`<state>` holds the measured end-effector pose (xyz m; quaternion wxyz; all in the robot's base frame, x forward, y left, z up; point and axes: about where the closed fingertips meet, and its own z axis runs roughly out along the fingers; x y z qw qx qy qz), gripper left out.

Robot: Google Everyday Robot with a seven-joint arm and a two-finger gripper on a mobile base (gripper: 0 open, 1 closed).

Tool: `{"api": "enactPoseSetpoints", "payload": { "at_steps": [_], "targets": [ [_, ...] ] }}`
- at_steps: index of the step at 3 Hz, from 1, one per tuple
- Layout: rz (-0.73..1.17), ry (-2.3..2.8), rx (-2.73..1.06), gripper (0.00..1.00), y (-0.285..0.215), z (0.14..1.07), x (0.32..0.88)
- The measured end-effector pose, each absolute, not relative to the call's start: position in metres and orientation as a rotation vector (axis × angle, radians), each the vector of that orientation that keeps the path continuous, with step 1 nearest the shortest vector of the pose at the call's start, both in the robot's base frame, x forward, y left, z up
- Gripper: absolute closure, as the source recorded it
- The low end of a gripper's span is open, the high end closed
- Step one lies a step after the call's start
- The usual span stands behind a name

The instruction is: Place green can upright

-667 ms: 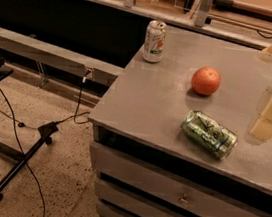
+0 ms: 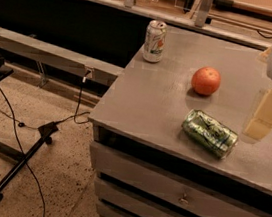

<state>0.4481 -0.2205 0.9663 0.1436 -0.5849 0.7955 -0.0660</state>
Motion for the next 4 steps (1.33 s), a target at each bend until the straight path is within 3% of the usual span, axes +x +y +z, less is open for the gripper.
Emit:
{"api": "enactPoseSetpoints", "payload": {
  "at_steps": [2,4],
  "targets": [
    [-0.170,2.388,-1.636,0.00,-0.221,0.949,0.464],
    [-0.110,2.784,-1.421,0.00,-0.206,0.865,0.514]
  ]
}}
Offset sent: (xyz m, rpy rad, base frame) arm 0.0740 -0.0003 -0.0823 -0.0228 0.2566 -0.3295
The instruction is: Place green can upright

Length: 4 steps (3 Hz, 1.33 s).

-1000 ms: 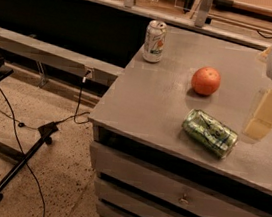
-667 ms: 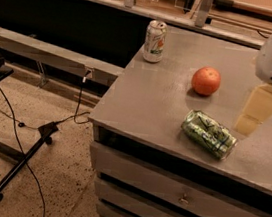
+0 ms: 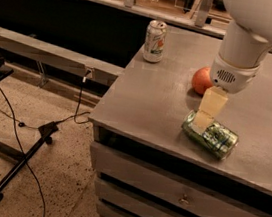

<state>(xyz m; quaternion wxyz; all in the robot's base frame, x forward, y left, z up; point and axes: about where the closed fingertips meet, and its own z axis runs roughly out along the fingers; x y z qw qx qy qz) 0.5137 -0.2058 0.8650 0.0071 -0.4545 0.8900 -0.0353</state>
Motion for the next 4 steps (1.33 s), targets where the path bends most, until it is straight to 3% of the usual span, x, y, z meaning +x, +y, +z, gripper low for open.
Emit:
{"api": "enactPoseSetpoints", "payload": {
  "at_steps": [2,4],
  "targets": [
    [-0.110,2.793,-1.368,0.00,-0.202,0.862,0.520],
    [0.187,2.834,-1.144,0.00,-0.192,0.856,0.499]
  ]
}}
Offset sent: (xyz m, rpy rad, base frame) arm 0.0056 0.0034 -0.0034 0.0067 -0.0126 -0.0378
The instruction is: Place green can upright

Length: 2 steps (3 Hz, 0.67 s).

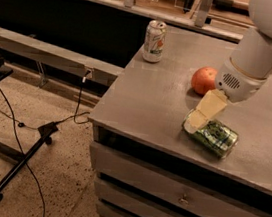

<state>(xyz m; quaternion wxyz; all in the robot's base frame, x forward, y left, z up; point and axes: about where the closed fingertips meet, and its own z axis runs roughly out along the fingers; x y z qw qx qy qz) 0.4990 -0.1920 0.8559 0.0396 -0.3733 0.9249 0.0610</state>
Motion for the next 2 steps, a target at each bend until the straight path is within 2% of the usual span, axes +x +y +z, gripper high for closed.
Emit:
{"api": "enactPoseSetpoints", "payload": {
  "at_steps": [1,2],
  "targets": [
    [0.223,2.833,-1.110,0.00,-0.1879,0.8565,0.4964],
    [0.059,2.726,-1.214,0.00,-0.1826,0.8515,0.4961]
  ]
}}
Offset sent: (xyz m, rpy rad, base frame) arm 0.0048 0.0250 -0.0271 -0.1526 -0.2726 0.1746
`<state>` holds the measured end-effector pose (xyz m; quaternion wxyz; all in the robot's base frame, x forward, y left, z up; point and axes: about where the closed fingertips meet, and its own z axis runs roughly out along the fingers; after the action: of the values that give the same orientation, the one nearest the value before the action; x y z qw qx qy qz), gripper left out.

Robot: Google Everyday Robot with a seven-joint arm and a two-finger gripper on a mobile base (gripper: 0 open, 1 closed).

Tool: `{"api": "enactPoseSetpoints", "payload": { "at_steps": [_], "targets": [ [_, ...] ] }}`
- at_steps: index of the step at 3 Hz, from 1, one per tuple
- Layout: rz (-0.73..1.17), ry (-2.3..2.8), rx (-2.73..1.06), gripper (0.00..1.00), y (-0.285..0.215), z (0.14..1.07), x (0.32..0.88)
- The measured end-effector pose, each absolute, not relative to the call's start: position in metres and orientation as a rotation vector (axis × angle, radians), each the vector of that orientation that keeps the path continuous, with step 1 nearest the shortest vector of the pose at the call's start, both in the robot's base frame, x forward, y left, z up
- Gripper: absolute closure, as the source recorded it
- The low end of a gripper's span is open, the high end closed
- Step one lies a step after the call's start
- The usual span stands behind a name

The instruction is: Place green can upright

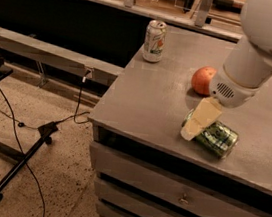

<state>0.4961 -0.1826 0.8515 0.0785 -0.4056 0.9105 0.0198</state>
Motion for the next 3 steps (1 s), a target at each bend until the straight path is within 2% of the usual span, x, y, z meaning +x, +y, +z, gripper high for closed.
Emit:
{"api": "enactPoseSetpoints", "payload": {
  "at_steps": [1,2,3],
  "targets": [
    [-0.050,2.633,-1.323,0.00,-0.1720,0.8357,0.4982],
    [-0.063,2.621,-1.334,0.00,-0.1705,0.8315,0.4991],
    [-0.064,2.621,-1.335,0.14,-0.1704,0.8315,0.4987]
  ]
}}
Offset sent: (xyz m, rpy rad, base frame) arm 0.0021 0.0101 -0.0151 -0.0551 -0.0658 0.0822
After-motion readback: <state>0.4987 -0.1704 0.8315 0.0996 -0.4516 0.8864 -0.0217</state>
